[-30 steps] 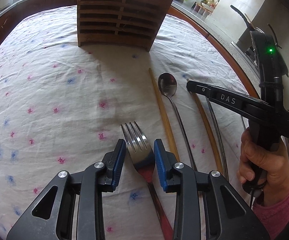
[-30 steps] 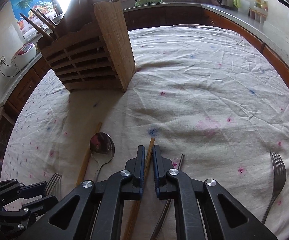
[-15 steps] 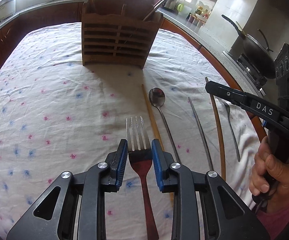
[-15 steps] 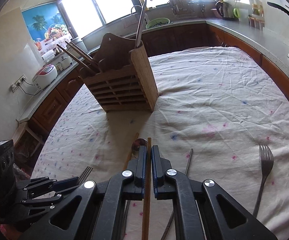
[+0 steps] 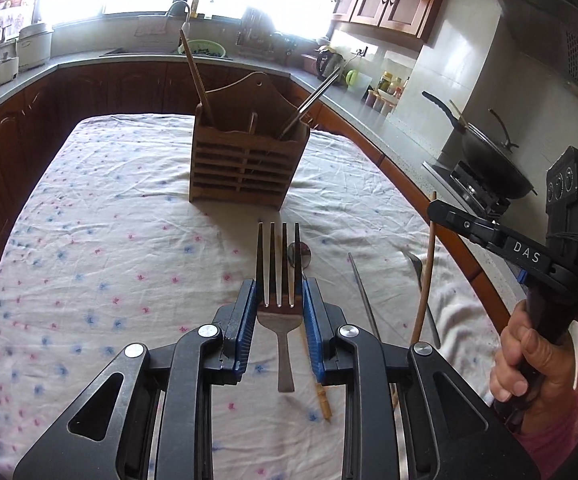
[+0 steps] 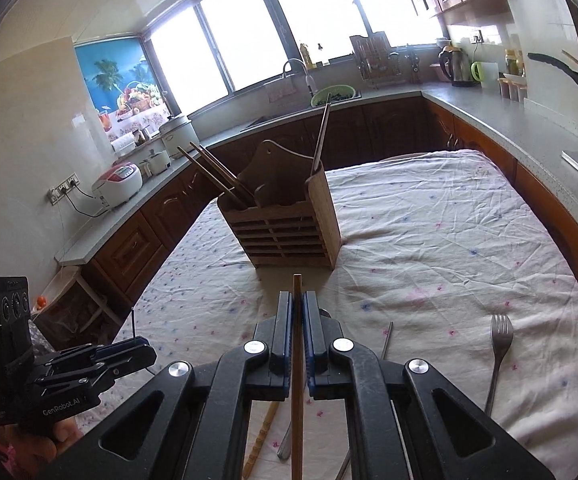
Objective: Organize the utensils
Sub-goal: 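Lift the fork and chopstick and carry them over the wooden holder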
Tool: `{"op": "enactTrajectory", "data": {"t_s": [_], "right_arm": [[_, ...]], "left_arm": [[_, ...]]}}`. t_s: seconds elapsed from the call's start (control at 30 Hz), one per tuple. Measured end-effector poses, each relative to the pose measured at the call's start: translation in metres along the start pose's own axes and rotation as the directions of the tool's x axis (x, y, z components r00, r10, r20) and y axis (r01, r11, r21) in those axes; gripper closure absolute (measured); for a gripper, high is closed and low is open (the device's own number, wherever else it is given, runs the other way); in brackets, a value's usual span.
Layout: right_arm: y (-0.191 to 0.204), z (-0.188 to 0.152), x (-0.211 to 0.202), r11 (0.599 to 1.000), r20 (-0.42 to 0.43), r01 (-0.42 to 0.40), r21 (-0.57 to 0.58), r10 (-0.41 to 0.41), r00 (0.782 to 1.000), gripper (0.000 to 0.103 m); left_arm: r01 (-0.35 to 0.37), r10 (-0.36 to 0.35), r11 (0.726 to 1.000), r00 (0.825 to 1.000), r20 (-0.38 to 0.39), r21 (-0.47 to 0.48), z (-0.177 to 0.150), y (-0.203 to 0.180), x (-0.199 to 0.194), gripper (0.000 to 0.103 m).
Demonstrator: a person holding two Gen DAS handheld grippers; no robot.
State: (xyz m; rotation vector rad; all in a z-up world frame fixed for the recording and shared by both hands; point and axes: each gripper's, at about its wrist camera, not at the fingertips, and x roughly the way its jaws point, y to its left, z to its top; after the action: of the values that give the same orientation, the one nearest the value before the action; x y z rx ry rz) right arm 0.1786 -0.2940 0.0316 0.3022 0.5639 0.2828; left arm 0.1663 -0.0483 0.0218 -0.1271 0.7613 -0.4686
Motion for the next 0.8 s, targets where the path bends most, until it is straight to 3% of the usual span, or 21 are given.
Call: {"op": "enactTrajectory", "data": {"t_s": [0.8], "right_arm": [[0.008, 0.025, -0.041, 1.000, 0.169, -0.013, -0.001, 0.013, 0.985, 0.098]], "left_arm": [[-0.012, 0.015, 1.000, 0.991, 0.130, -0.026, 0.027, 0.009, -0.033, 0.082]]}}
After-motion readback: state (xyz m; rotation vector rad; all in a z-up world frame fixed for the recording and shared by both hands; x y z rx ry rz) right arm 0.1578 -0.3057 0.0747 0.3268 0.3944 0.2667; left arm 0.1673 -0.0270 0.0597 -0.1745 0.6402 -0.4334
